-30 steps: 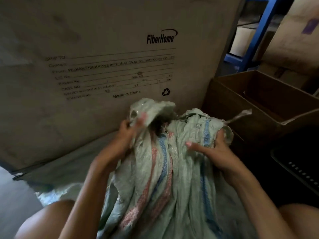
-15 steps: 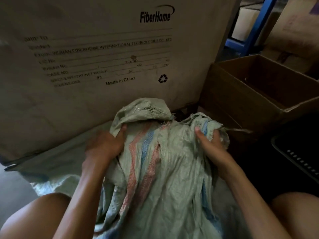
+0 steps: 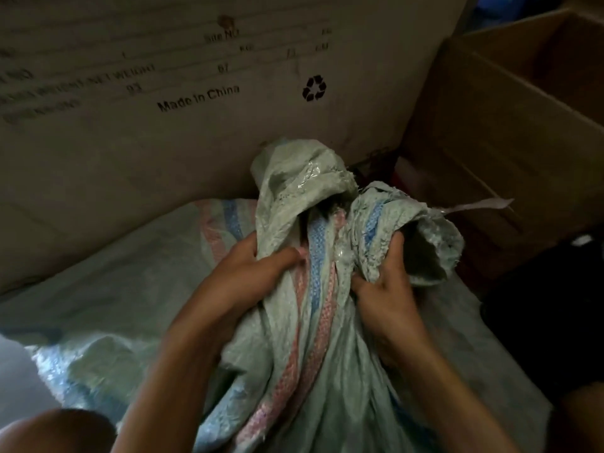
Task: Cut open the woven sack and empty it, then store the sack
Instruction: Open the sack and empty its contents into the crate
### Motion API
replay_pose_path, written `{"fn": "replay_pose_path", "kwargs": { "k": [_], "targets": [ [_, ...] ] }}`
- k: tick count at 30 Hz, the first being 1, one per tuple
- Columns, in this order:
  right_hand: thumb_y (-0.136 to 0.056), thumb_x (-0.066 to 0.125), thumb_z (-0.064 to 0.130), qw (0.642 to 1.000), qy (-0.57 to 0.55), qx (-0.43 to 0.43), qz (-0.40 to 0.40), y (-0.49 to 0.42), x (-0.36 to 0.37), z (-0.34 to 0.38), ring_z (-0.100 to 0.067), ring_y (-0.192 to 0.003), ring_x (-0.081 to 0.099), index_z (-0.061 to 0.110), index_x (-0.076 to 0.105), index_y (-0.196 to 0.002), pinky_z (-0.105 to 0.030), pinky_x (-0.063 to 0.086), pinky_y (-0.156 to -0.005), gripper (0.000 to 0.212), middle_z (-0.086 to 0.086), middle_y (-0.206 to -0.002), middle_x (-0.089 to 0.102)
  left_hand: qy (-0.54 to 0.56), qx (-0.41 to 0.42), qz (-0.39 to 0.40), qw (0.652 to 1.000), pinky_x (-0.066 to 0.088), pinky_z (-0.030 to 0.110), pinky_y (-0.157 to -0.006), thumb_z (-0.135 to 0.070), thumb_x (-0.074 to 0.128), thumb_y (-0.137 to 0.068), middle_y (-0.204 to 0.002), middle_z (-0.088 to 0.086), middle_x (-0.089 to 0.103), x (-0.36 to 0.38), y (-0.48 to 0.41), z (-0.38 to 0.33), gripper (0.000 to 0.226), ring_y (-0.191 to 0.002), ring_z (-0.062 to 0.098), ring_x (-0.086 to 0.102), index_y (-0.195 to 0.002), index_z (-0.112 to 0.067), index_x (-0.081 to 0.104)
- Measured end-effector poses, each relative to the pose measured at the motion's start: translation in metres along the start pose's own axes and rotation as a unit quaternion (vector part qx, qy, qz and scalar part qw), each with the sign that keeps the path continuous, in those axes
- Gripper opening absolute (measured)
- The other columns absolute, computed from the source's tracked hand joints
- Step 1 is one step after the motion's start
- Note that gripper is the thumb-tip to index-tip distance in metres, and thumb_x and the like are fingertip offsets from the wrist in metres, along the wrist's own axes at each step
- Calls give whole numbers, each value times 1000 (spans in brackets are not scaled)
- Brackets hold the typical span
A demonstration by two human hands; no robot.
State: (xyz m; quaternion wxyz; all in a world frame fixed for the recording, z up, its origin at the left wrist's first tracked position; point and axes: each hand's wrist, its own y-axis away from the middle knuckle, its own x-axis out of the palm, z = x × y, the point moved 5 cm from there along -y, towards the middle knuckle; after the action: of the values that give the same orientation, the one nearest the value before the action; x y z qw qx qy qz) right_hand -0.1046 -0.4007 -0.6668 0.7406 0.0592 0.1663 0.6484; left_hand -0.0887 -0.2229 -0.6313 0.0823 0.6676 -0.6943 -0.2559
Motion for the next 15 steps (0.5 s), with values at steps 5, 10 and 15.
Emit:
{"fn": "replay_pose_path", "kwargs": {
  "k": [5, 10, 15],
  "targets": [
    [-98, 57, 25, 994, 17, 74, -73, 9, 21, -4, -14, -142, 39, 38, -2, -157, -33, 31, -118, 85, 8, -157, 35, -31, -22, -33, 999, 50, 21, -91, -32, 65, -95, -111, -22, 70, -1, -5, 6, 20, -103, 1, 66, -110, -46, 64],
    [-101, 37, 52, 974, 150, 150, -76, 42, 21, 42, -32, -135, 48, 33, 6, -158, -39, 37, -111, 68, -10, -150, 49, -87, -93, -57, 990, 41, 32, -112, -68, 61, -83, -136, -15, 62, -20, 31, -5, 65, -125, 12, 58, -141, -39, 54],
    [-105, 41, 29, 982, -45, 184, -18, 111, 31, 88, -3, -140, 31, 23, 16, -158, -8, 29, -108, 59, 6, -160, 31, -61, -161, 3, 985, 44, 40, -113, -63, 68, -84, -135, -9, 65, -26, 118, -30, 63, -124, 15, 60, -139, -33, 58]
  ]
}}
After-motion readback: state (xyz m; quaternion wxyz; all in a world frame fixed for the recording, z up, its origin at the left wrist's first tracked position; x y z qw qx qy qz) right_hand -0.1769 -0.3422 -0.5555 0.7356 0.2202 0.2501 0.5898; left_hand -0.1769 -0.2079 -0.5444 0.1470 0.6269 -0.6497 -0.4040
